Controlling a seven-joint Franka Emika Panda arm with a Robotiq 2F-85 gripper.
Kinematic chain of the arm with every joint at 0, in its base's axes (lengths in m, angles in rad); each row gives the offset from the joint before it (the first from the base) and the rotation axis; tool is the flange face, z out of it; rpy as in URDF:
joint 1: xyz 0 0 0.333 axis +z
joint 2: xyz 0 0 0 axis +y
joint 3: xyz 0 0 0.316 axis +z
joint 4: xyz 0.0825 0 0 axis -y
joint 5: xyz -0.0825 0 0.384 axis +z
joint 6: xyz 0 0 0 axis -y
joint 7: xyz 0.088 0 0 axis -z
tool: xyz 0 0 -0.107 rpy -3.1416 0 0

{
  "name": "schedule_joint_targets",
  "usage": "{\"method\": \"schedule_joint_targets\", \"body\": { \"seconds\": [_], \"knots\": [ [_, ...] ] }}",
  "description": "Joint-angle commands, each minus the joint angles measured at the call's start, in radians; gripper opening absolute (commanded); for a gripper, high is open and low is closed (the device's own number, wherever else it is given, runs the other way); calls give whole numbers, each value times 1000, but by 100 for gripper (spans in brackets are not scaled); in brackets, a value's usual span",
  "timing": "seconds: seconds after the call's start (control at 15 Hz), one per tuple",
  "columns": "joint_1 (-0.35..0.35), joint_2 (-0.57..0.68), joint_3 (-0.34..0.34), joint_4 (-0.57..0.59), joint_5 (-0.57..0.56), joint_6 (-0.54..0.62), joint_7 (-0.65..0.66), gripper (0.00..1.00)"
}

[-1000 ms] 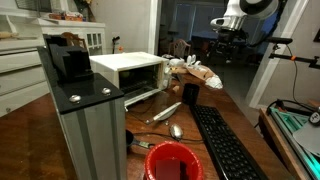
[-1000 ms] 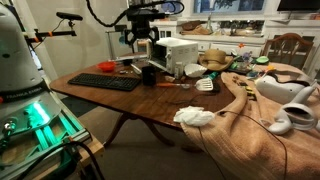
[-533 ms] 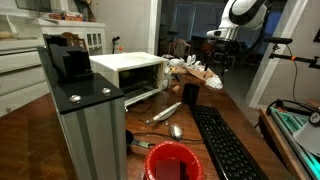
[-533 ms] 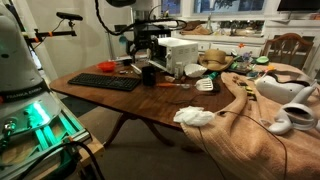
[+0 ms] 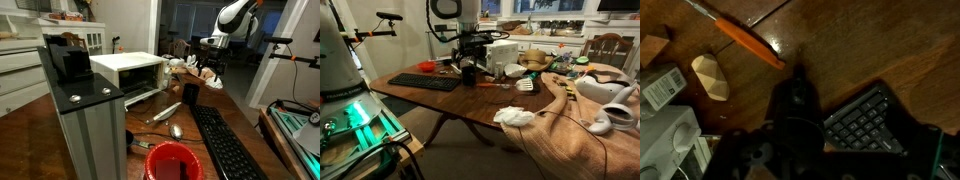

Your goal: Put the black cup on the oven grill

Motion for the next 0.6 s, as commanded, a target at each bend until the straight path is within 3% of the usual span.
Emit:
{"method": "schedule_joint_targets", "body": {
  "seconds": [0.0,0.33,0.53],
  "knots": [
    [-47,76,59,45,60,43,-68,100],
    [-89,140,122,81,84,91,-69,99],
    [-113,174,152,97,92,108,-59,89]
  ]
}}
